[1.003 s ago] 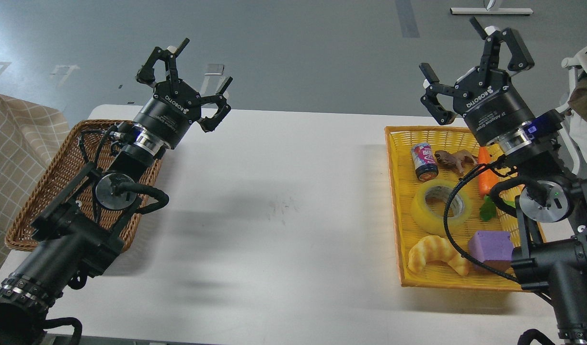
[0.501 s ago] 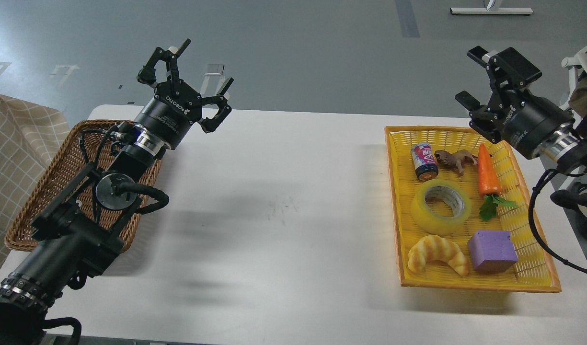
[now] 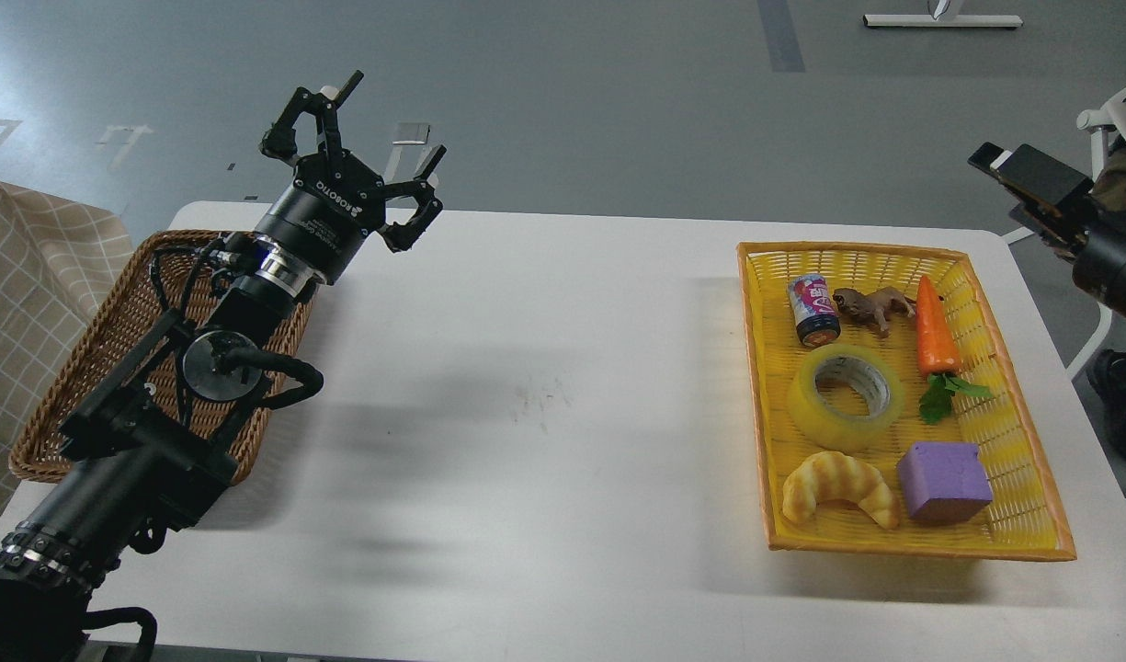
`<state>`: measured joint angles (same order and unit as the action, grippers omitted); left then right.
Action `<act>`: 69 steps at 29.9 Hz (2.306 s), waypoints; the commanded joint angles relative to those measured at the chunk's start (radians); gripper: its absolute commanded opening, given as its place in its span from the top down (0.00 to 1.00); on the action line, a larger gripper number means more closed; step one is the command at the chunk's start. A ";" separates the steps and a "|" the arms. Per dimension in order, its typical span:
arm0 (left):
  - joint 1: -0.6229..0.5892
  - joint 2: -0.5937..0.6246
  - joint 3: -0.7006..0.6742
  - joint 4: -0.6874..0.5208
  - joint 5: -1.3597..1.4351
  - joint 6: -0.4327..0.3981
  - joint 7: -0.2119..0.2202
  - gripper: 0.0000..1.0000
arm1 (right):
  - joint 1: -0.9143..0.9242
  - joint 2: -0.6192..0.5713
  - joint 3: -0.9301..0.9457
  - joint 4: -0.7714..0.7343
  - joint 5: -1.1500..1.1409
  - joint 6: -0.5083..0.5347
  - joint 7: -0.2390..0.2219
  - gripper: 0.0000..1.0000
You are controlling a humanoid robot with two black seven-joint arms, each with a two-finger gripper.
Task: Place and transfer tape with both arms
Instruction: 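Move the right gripper out and lower it toward the yellow basket, then reach the right gripper into the yellow tape roll's hole and grasp it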
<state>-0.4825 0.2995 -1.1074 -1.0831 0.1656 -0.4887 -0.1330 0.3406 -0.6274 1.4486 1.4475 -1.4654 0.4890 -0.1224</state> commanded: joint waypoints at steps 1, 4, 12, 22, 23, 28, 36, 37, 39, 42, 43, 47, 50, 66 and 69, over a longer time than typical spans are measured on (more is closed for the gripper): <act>0.002 -0.002 -0.002 0.000 0.000 0.000 0.000 0.02 | 0.005 -0.066 -0.032 0.002 -0.030 0.000 0.000 0.00; 0.001 -0.002 -0.002 0.000 0.000 0.000 -0.002 0.02 | 0.024 -0.113 -0.112 0.005 -0.065 0.000 0.000 0.00; 0.002 0.001 -0.003 0.000 0.000 0.000 -0.002 0.02 | 0.064 -0.176 -0.330 0.062 -0.291 0.000 0.001 0.00; 0.001 0.003 -0.005 0.000 0.000 0.000 -0.002 0.02 | 0.069 -0.173 -0.470 0.083 -0.297 0.000 -0.028 0.00; 0.001 0.003 -0.005 -0.001 0.000 0.000 -0.002 0.02 | 0.069 -0.170 -0.473 0.082 -0.299 0.000 -0.028 0.00; 0.001 0.001 -0.005 -0.003 -0.001 0.000 -0.002 0.02 | 0.075 -0.161 -0.525 0.070 -0.381 0.000 -0.036 0.01; 0.001 0.003 -0.005 -0.011 -0.003 0.000 -0.002 0.02 | 0.110 -0.115 -0.576 0.002 -0.463 0.000 -0.036 0.01; 0.001 0.003 -0.005 -0.011 -0.003 0.000 -0.002 0.02 | 0.110 -0.115 -0.576 0.002 -0.463 0.000 -0.036 0.01; -0.001 0.004 -0.005 -0.012 -0.003 0.000 -0.002 0.02 | 0.130 -0.107 -0.622 -0.013 -0.480 0.000 -0.036 0.01; -0.001 0.004 -0.005 -0.012 -0.003 0.000 -0.002 0.02 | 0.181 -0.107 -0.692 -0.035 -0.477 0.000 -0.036 0.02; -0.001 0.004 -0.005 -0.012 -0.003 0.000 -0.002 0.02 | 0.181 -0.107 -0.692 -0.035 -0.477 0.000 -0.036 0.02; -0.001 0.004 -0.005 -0.014 -0.003 0.000 -0.002 0.02 | 0.207 -0.086 -0.732 -0.064 -0.477 0.000 -0.034 0.03; -0.001 0.004 -0.005 -0.014 -0.005 0.000 -0.002 0.02 | 0.209 -0.069 -0.738 -0.075 -0.477 0.000 -0.034 0.03; -0.001 0.007 -0.009 -0.014 -0.006 0.000 -0.002 0.02 | 0.238 -0.017 -0.784 -0.174 -0.477 0.000 -0.034 0.12; -0.001 0.009 -0.009 -0.014 -0.006 0.000 -0.002 0.02 | 0.244 -0.002 -0.786 -0.184 -0.477 0.000 -0.034 0.14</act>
<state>-0.4832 0.3069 -1.1168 -1.0969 0.1595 -0.4887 -0.1350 0.5796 -0.6418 0.6638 1.2714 -1.9431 0.4887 -0.1565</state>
